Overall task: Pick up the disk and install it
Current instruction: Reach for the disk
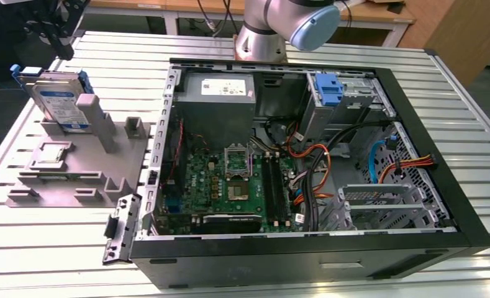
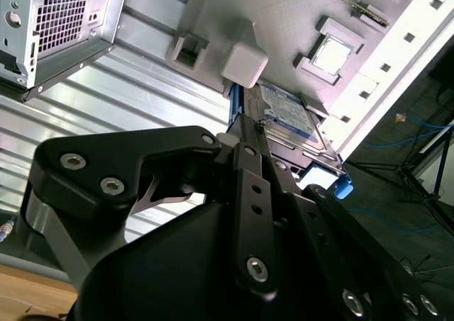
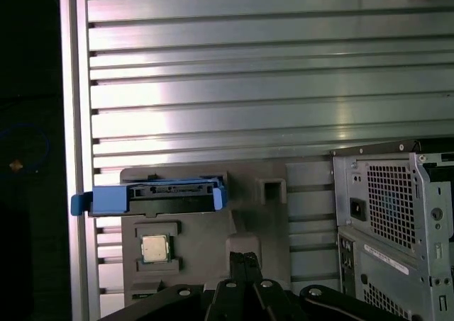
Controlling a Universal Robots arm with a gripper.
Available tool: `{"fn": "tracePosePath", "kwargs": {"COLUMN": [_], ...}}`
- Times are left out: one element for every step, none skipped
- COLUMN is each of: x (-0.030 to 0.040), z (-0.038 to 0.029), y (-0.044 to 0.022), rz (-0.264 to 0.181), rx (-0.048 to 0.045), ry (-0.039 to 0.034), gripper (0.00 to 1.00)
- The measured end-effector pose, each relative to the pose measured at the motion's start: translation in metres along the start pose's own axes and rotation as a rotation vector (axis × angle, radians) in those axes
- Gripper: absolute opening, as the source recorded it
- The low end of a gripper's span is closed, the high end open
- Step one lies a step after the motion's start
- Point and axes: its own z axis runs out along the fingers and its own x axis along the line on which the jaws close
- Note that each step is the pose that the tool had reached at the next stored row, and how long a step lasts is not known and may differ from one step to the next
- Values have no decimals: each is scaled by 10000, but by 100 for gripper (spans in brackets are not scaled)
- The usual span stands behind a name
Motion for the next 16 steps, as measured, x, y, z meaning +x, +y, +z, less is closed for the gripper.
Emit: {"fn": "tracePosePath", "kwargs": {"x": [0,0,2,5,5,5,5,5,5,5,5,5,5,5,11,25], "z": [0,0,0,0,0,0,0,0,0,0,0,0,0,0,-1,0], "y": [0,0,0,0,0,0,0,0,0,0,0,0,0,-1,-1,-2], "rz": [0,0,0,0,0,0,0,0,0,0,0,0,0,0,1,3], "rx": [0,0,0,0,0,0,0,0,0,0,0,1,0,1,1,0], "ry": [0,0,0,0,0,0,0,0,1,1,0,0,1,0,1,-1], "gripper": [10,10,10,10,10,10,10,10,10,10,10,10,10,10,10,10]}}
